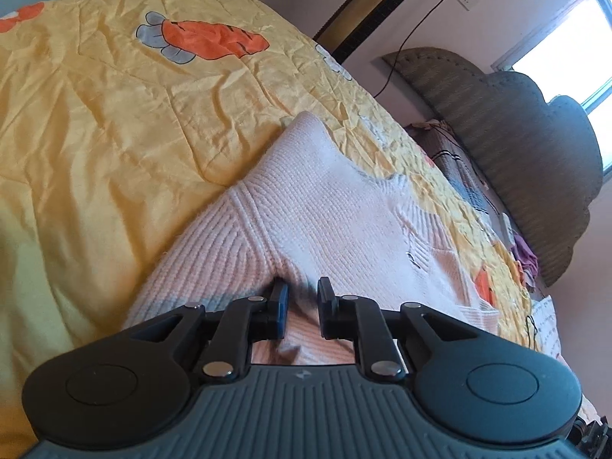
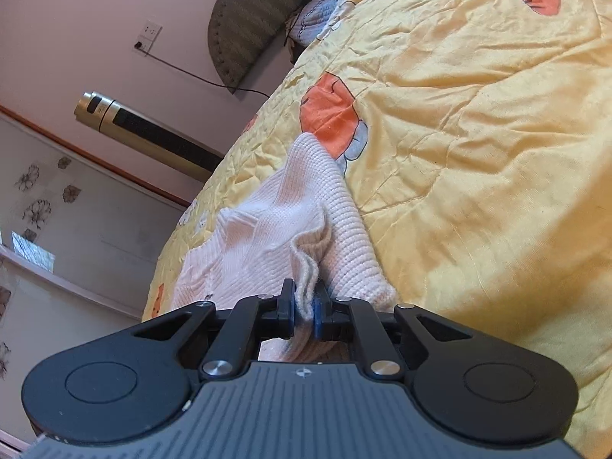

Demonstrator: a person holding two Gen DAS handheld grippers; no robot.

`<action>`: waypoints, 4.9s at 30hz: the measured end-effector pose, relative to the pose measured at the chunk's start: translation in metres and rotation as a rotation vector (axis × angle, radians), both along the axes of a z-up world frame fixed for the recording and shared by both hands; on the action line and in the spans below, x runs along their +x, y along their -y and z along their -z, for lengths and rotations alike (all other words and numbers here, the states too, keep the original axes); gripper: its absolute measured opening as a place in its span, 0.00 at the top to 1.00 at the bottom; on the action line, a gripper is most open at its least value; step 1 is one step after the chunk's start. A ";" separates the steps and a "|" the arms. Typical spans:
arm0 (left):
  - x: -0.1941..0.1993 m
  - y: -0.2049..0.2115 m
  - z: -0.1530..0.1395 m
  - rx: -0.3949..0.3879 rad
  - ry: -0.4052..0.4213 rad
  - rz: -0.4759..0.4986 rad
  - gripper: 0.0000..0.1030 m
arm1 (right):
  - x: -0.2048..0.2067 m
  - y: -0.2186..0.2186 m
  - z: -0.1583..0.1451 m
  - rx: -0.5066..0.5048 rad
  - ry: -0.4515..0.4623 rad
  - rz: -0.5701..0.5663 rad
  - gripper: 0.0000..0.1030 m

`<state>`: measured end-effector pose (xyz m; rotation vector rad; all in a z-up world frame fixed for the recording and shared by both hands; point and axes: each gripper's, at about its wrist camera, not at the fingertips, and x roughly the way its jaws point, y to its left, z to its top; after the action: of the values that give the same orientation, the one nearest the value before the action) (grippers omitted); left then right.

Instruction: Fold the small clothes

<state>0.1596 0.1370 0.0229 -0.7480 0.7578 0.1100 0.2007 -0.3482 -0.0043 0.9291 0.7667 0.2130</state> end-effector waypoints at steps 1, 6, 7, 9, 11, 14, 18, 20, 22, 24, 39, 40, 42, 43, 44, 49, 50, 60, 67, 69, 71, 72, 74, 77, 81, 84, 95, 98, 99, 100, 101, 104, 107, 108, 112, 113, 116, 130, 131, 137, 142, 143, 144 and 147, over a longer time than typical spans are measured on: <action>-0.010 -0.005 -0.004 0.010 0.011 0.006 0.83 | -0.005 0.002 -0.003 0.024 0.001 0.003 0.76; -0.069 -0.022 -0.011 0.141 -0.016 -0.001 0.54 | -0.059 0.013 -0.037 -0.112 0.114 -0.029 0.44; -0.081 -0.022 -0.009 0.163 -0.040 0.003 0.50 | -0.071 0.016 -0.039 -0.157 0.112 -0.041 0.44; -0.096 -0.013 -0.006 0.189 -0.072 0.039 0.49 | -0.092 0.021 -0.038 -0.235 0.082 -0.062 0.44; -0.110 0.007 -0.006 0.250 -0.080 0.094 0.49 | -0.112 0.023 -0.032 -0.295 0.030 -0.083 0.44; -0.125 0.045 -0.009 0.419 -0.061 0.162 0.38 | -0.133 0.016 -0.021 -0.316 -0.019 -0.133 0.43; -0.132 0.079 -0.002 0.654 -0.048 0.249 0.35 | -0.148 -0.001 -0.021 -0.359 0.000 -0.181 0.40; -0.132 0.086 0.010 0.773 -0.077 0.282 0.33 | -0.151 -0.010 -0.022 -0.398 0.012 -0.205 0.40; -0.136 0.080 0.010 0.774 -0.058 0.275 0.33 | -0.155 -0.020 -0.025 -0.468 0.032 -0.246 0.40; -0.137 0.074 0.007 0.775 -0.067 0.245 0.35 | -0.157 -0.028 -0.026 -0.535 0.050 -0.271 0.56; -0.151 0.048 -0.005 0.661 -0.094 0.207 0.78 | -0.162 -0.007 -0.020 -0.468 0.023 -0.211 0.71; -0.155 0.047 -0.008 0.647 -0.094 0.207 0.75 | -0.164 -0.005 -0.021 -0.439 0.012 -0.208 0.64; -0.167 0.045 -0.012 0.598 -0.096 0.196 0.62 | -0.173 -0.001 -0.026 -0.393 0.013 -0.212 0.47; -0.173 0.045 -0.012 0.580 -0.102 0.194 0.49 | -0.181 0.002 -0.030 -0.380 0.020 -0.211 0.45; -0.178 0.046 -0.011 0.578 -0.109 0.195 0.42 | -0.190 0.005 -0.033 -0.360 0.019 -0.213 0.41; -0.195 0.055 -0.001 0.600 -0.120 0.231 0.42 | -0.227 0.007 -0.024 -0.254 -0.058 -0.266 0.43; -0.196 0.056 0.000 0.606 -0.110 0.236 0.42 | -0.233 0.002 -0.024 -0.271 -0.066 -0.284 0.46; -0.207 0.050 -0.015 0.504 -0.070 0.269 0.82 | -0.251 -0.013 -0.043 -0.399 -0.033 -0.337 0.90; -0.216 0.044 -0.003 0.504 -0.069 0.256 0.80 | -0.257 0.002 -0.023 -0.336 -0.098 -0.329 0.91; -0.219 0.043 -0.007 0.491 -0.074 0.282 0.78 | -0.259 0.004 -0.022 -0.261 -0.092 -0.298 0.80; -0.220 0.042 -0.008 0.487 -0.088 0.290 0.53 | -0.261 0.012 -0.020 -0.160 -0.100 -0.270 0.69; -0.220 0.042 -0.007 0.487 -0.099 0.288 0.42 | -0.263 0.016 -0.020 -0.124 -0.095 -0.259 0.62; -0.222 0.045 -0.001 0.500 -0.113 0.270 0.21 | -0.264 0.020 -0.019 -0.083 -0.093 -0.248 0.61; -0.226 0.053 0.003 0.546 -0.101 0.281 0.22 | -0.260 0.016 -0.015 -0.085 -0.109 -0.259 0.61; -0.230 0.055 0.001 0.544 -0.072 0.304 0.53 | -0.256 0.002 -0.011 -0.110 -0.107 -0.300 0.59; -0.228 0.053 -0.004 0.510 -0.066 0.318 0.83 | -0.253 -0.001 -0.011 -0.111 -0.103 -0.303 0.86; -0.222 0.006 -0.054 0.186 0.052 0.269 0.84 | -0.259 0.017 -0.045 0.051 0.034 -0.260 0.86; -0.218 0.001 -0.070 0.165 0.099 0.268 0.84 | -0.253 0.018 -0.064 0.088 0.098 -0.268 0.86; -0.217 0.000 -0.074 0.161 0.110 0.266 0.84 | -0.250 0.018 -0.068 0.100 0.114 -0.267 0.86; -0.216 -0.002 -0.078 0.154 0.120 0.265 0.84 | -0.247 0.019 -0.072 0.111 0.128 -0.266 0.86; -0.214 -0.004 -0.081 0.139 0.129 0.266 0.84 | -0.244 0.019 -0.075 0.121 0.139 -0.264 0.86; -0.204 -0.010 -0.084 0.088 0.142 0.250 0.84 | -0.234 0.023 -0.082 0.149 0.168 -0.252 0.86; -0.189 -0.016 -0.086 0.058 0.158 0.227 0.84 | -0.220 0.027 -0.086 0.185 0.198 -0.234 0.86; -0.183 -0.018 -0.087 0.049 0.166 0.225 0.84 | -0.214 0.027 -0.087 0.196 0.204 -0.228 0.86; -0.149 -0.022 -0.090 0.041 0.185 0.206 0.84 | -0.185 0.023 -0.091 0.220 0.239 -0.224 0.86; -0.140 -0.022 -0.091 0.042 0.186 0.204 0.84 | -0.177 0.022 -0.091 0.230 0.244 -0.222 0.86; -0.114 -0.022 -0.091 0.042 0.182 0.205 0.84 | -0.152 0.019 -0.090 0.250 0.252 -0.214 0.86; -0.032 -0.035 -0.074 0.051 0.136 0.174 0.84 | -0.054 0.019 -0.078 0.238 0.212 -0.204 0.86; -0.026 -0.037 -0.072 0.047 0.131 0.168 0.84 | -0.047 0.019 -0.076 0.236 0.208 -0.204 0.86; 0.014 -0.041 -0.061 0.043 0.092 0.158 0.84 | 0.001 0.017 -0.062 0.226 0.174 -0.206 0.86; 0.041 -0.015 -0.056 0.262 0.054 0.187 0.84 | 0.040 0.012 -0.043 0.212 0.121 -0.197 0.86; 0.045 -0.008 -0.054 0.316 0.052 0.198 0.84 | 0.046 0.011 -0.039 0.205 0.113 -0.197 0.86; 0.049 -0.002 -0.053 0.361 0.047 0.206 0.84 | 0.052 0.011 -0.035 0.198 0.101 -0.195 0.86; 0.060 0.009 -0.046 0.431 0.030 0.221 0.84 | 0.064 0.012 -0.021 0.191 0.067 -0.190 0.86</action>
<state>0.2197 0.1280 0.0686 -0.2540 0.7507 0.0589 0.2649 -0.3598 0.0168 1.0233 0.7821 0.4889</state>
